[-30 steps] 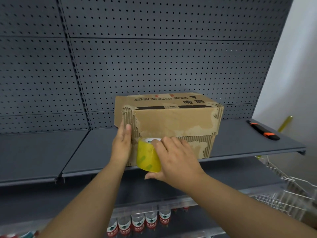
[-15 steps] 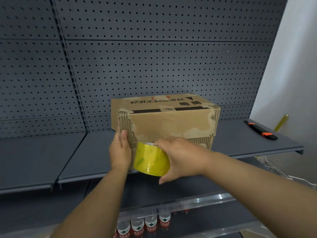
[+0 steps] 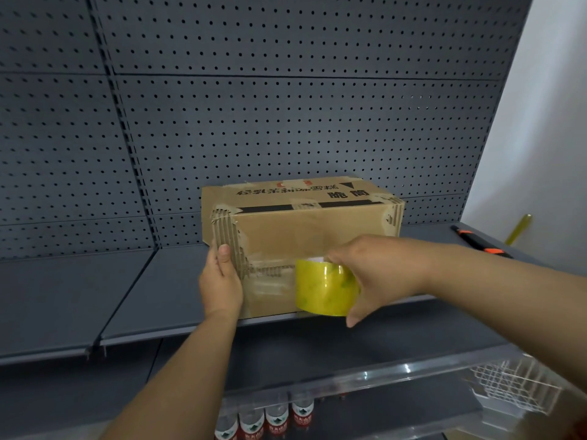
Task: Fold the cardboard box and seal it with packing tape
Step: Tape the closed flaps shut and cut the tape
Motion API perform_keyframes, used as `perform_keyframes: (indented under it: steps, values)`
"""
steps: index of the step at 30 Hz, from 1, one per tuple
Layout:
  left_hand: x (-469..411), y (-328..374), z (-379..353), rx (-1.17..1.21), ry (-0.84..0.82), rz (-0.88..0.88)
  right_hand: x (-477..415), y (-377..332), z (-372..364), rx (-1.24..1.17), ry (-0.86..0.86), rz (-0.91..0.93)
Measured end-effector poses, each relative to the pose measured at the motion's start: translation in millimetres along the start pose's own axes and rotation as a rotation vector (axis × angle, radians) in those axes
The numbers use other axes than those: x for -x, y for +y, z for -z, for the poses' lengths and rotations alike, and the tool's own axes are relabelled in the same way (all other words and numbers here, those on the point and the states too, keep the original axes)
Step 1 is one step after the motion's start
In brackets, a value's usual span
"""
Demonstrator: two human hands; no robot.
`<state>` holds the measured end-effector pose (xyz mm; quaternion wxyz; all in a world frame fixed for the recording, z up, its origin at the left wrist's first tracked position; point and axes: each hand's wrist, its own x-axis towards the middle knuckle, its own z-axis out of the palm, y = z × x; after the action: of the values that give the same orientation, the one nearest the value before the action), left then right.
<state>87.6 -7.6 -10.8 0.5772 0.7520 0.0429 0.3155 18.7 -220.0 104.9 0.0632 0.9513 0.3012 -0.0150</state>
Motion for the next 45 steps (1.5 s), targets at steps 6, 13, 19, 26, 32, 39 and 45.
perform_keyframes:
  steps: [6, 13, 19, 26, 32, 39, 45]
  values:
    - [-2, -7, 1, -0.015, -0.005, 0.028, 0, 15, -7, -0.096, -0.019, 0.048]
    - [0, -1, 2, -0.027, 0.010, 0.033, 3, 14, -2, 0.000, 0.068, 0.103]
    - [3, 4, -1, -0.054, 0.048, 0.034, 7, 28, -6, 0.001, -0.113, 0.107]
    - [5, 5, -7, -0.094, 0.105, 0.046, 4, 48, -7, -0.031, -0.107, 0.158]
    - [3, 5, -9, -0.110, 0.103, 0.018, 29, 63, 3, 0.031, 0.005, 0.086]
    - [5, 4, -10, -0.136, 0.096, 0.037, 38, 81, -19, 0.055, 0.042, 0.136]
    - [5, 6, -11, -0.132, 0.104, 0.039, 49, 87, -17, 0.089, 0.012, 0.056]
